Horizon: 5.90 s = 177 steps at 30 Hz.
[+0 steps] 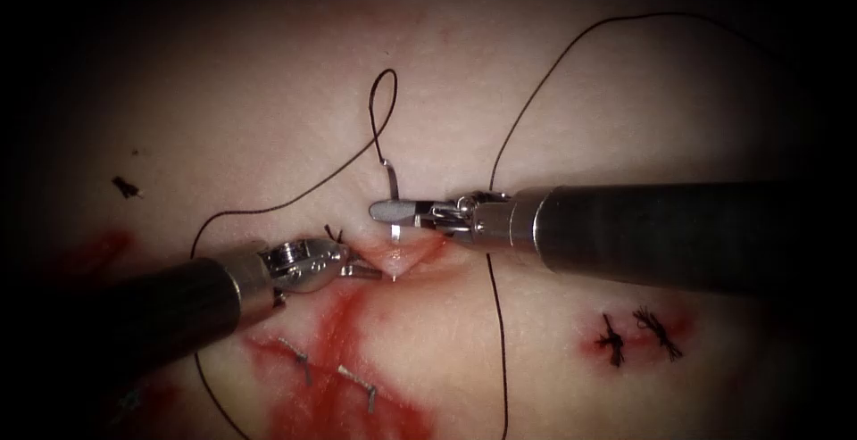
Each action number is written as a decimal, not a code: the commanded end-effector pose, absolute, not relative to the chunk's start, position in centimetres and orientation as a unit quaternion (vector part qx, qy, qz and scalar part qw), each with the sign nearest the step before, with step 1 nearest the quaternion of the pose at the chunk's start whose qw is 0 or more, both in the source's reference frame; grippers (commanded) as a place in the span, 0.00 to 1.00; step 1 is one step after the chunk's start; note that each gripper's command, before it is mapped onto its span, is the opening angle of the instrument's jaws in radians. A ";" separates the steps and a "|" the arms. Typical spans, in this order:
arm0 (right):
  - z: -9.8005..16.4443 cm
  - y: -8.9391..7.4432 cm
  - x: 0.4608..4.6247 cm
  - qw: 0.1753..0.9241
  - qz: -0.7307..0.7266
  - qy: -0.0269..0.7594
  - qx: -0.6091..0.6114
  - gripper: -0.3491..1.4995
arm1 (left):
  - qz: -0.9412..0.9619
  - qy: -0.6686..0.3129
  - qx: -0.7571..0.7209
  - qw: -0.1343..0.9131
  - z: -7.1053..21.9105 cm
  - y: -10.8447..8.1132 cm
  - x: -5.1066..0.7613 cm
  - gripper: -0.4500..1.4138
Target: Wound Closure
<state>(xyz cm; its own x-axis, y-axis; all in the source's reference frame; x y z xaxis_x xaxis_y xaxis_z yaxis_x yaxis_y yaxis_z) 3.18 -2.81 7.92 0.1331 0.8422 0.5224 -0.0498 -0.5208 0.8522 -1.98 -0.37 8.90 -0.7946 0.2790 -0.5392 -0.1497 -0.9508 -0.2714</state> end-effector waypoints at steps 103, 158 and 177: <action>7.8 -0.5 3.24 0.724 0.004 0.690 -0.018 0.85 | 0.943 -0.106 -0.296 0.110 9.0 -0.4 -2.02 0.41; 8.1 -0.9 3.29 0.656 0.407 0.448 0.450 0.00 | 0.943 -0.107 -0.296 0.111 9.0 -0.4 -2.02 0.41; 8.1 -1.1 3.20 0.557 0.493 0.345 0.572 0.00 | 0.943 -0.107 -0.296 0.111 9.0 -0.4 -2.03 0.41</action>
<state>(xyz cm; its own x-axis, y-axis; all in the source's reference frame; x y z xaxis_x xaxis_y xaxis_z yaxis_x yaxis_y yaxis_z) 3.13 -1.10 8.06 0.2696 0.9438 0.1911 -0.1486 -0.1553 0.9766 -1.97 -0.45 8.93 -0.8008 0.2725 -0.5333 -0.1465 -0.9526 -0.2668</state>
